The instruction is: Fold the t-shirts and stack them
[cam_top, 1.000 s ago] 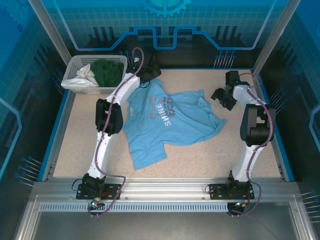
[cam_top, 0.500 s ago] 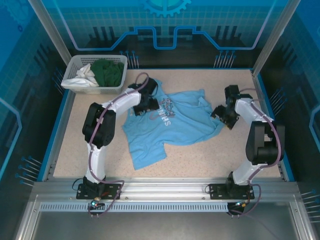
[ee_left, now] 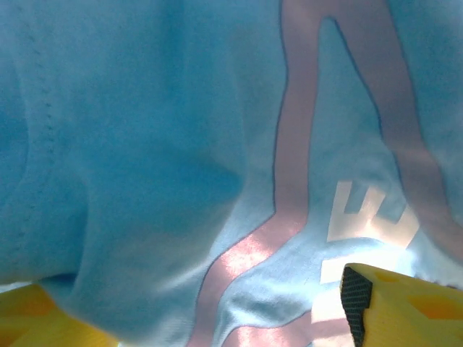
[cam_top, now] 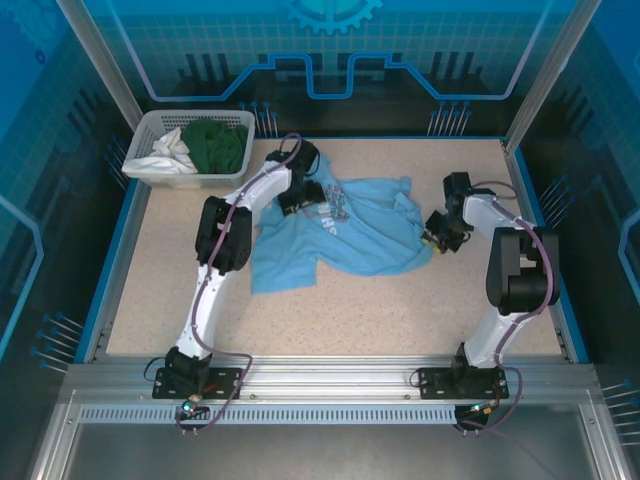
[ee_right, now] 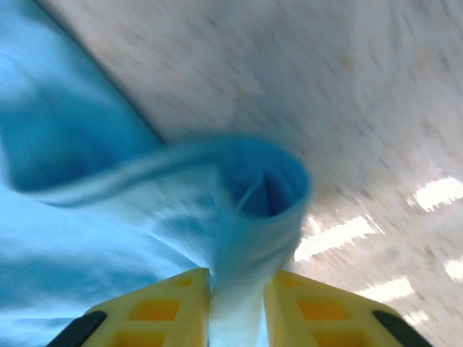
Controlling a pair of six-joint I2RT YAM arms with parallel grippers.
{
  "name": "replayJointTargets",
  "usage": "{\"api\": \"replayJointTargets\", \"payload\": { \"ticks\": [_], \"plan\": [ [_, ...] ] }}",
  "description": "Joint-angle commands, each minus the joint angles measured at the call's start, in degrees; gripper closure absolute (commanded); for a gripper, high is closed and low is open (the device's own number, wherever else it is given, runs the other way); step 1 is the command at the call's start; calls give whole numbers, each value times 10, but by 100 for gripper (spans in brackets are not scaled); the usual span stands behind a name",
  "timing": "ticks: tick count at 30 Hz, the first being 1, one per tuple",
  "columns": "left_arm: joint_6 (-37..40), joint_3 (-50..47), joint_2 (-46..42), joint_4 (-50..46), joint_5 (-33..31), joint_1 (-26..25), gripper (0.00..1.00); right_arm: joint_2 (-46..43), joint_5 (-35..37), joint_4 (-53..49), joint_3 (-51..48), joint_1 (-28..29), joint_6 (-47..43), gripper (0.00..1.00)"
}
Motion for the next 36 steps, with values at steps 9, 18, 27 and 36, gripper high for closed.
{"api": "replayJointTargets", "payload": {
  "ticks": [9, 18, 27, 36],
  "plan": [
    [-21, 126, 18, -55, 28, 23, 9, 4, -98, 44, 94, -14, -15, 81],
    [-16, -340, -332, 63, 38, 14, 9, -118, -77, -8, -78, -14, -32, 41],
    [-128, -667, -515, 135, 18, 36, 19, -25, 60, -133, 54, 71, 7, 36],
    [-95, -680, -519, 141, 2, 131, 23, 81, 75, -156, 148, 101, 26, 43]
  ]
}}
